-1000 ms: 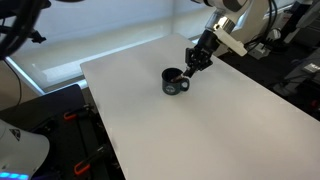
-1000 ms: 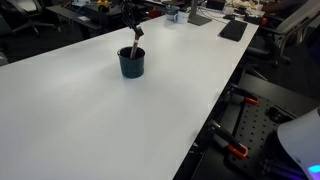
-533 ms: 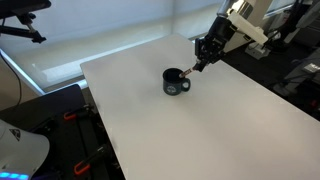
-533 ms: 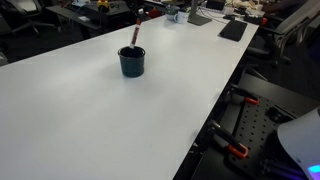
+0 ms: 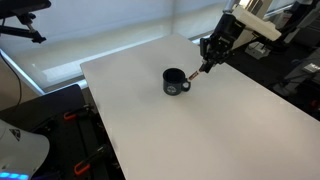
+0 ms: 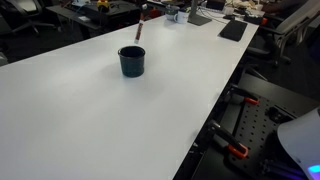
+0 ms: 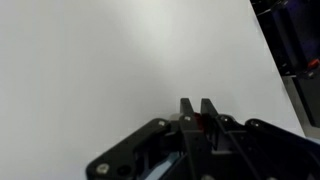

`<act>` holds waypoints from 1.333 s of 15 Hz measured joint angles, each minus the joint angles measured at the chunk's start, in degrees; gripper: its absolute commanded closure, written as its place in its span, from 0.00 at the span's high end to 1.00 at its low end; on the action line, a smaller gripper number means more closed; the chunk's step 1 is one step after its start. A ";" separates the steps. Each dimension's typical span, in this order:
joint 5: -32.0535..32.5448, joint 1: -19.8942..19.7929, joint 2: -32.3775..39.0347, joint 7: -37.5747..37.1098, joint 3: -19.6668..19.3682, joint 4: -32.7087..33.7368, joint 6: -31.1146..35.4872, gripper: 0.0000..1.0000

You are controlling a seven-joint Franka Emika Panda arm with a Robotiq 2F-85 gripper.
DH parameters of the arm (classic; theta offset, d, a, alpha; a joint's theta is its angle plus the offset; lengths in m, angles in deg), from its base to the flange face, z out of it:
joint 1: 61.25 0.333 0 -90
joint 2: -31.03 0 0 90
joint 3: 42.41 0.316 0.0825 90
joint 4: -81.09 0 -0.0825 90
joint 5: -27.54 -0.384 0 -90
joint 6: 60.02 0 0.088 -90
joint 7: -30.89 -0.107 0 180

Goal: Remove the marker from the cup

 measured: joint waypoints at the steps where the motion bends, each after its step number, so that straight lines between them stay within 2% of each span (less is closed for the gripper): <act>1: 0.44 -0.09 -0.54 -0.87 -0.27 -1.09 0.73 0.04; 8: 2.48 -1.55 -5.87 -5.84 -1.54 -13.33 8.37 0.04; 17: 1.65 -4.97 -9.09 -6.94 -1.59 -29.08 19.93 0.04; 18: 1.11 -5.24 -9.09 -6.94 -1.59 -30.30 20.97 0.40; 19: 0.40 -5.48 -9.11 -6.94 -1.58 -31.44 22.04 0.41; 20: -0.26 -5.67 -9.13 -6.94 -1.56 -32.43 22.93 0.23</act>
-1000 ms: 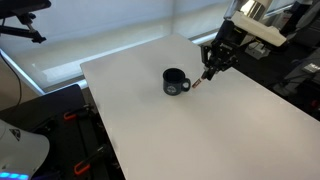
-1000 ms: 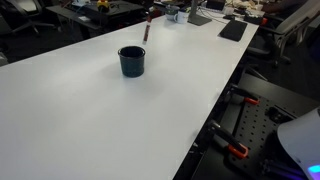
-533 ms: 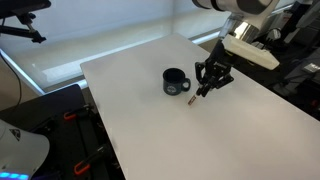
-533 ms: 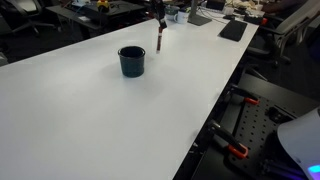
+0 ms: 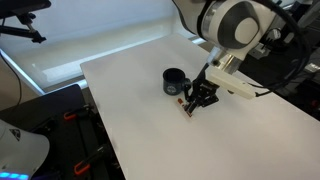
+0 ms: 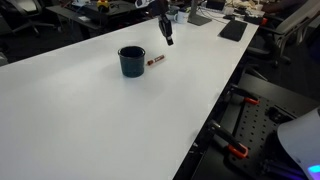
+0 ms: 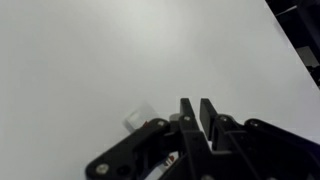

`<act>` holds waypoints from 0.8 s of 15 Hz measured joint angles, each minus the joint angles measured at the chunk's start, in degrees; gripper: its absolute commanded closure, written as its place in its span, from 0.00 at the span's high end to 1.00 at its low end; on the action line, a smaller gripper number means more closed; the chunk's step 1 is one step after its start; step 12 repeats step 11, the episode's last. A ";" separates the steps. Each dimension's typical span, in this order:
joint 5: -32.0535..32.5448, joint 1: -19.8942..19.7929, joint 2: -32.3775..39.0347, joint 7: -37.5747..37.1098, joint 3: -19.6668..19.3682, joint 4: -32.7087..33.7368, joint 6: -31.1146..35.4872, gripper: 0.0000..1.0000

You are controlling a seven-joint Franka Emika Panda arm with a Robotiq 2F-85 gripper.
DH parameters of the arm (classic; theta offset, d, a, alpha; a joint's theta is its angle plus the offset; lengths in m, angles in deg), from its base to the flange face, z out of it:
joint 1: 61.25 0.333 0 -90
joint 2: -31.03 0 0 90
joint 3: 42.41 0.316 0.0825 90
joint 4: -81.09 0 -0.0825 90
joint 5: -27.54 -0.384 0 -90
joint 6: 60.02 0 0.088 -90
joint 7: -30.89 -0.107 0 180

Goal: Remove the marker from the cup

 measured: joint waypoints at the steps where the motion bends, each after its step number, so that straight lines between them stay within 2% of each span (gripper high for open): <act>1: -0.51 -0.15 -0.01 0.00 0.05 -0.86 0.83 0.30; 2: -0.80 -0.25 -0.03 0.01 0.11 -1.50 1.46 0.38; 3: -0.93 -0.28 -0.05 0.01 0.15 -1.85 1.77 0.41; 12: -1.00 -0.34 -0.46 0.01 0.29 -2.08 1.83 0.41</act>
